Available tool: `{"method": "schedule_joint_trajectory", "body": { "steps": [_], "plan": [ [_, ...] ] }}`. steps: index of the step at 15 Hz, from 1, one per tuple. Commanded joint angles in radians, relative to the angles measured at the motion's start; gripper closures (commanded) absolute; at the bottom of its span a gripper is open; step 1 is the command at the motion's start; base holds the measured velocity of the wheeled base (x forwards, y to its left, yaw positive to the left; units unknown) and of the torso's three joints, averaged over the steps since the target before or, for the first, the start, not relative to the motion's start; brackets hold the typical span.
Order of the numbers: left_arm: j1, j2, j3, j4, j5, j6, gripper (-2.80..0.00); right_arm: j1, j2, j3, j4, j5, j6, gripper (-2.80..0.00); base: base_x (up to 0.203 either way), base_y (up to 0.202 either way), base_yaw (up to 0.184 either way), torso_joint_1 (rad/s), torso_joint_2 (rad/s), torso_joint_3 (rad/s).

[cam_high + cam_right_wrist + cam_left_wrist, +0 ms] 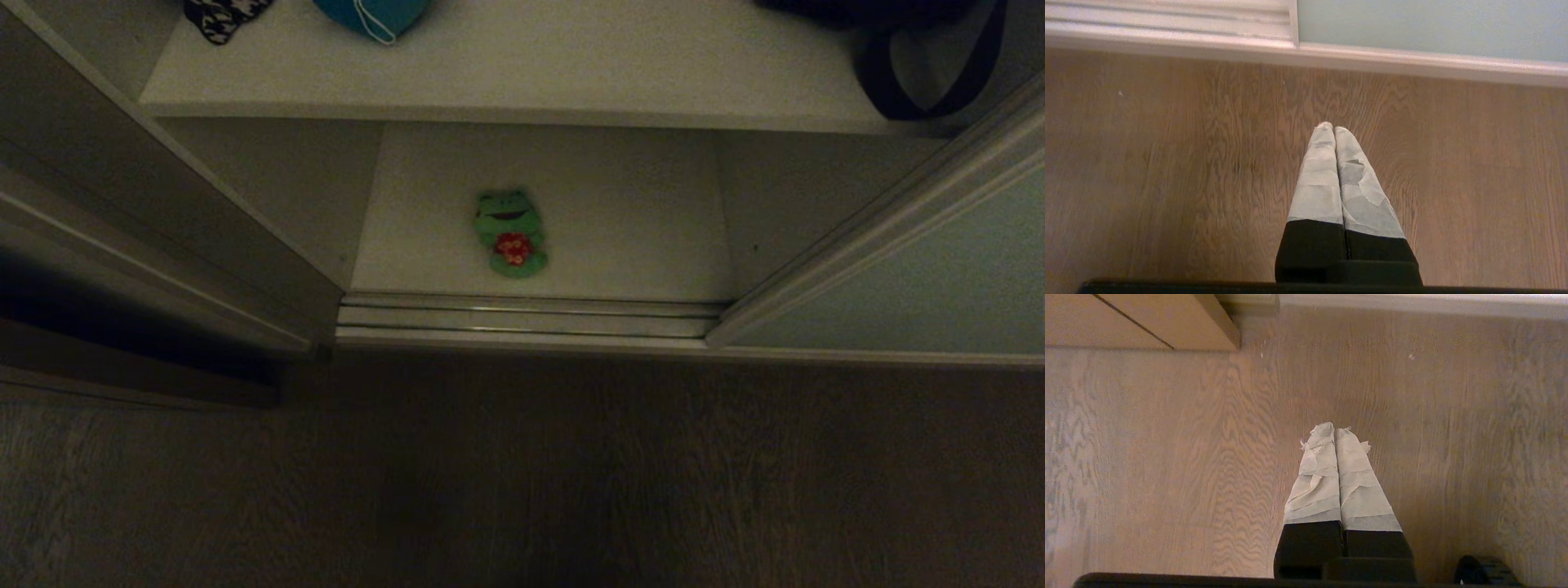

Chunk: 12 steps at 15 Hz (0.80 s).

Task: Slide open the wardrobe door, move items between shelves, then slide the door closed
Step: Place the green doll on the higher shelf

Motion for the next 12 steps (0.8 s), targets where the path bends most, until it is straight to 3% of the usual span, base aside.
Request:
{"method": "schedule_joint_trajectory", "body": {
  "steps": [1,12],
  "plan": [
    [0.000,0.003,0.000,0.002,0.000,0.000,0.00,0.000,-0.003,-0.001,0.000,0.000,0.000,0.00,0.000,0.000,0.000,0.002,0.01,-0.193],
    [0.000,0.003,0.000,0.002,0.000,-0.002,0.00,0.000,-0.003,0.000,0.000,0.000,0.000,0.00,0.000,0.000,0.000,0.004,0.00,-0.197]
  ]
}}
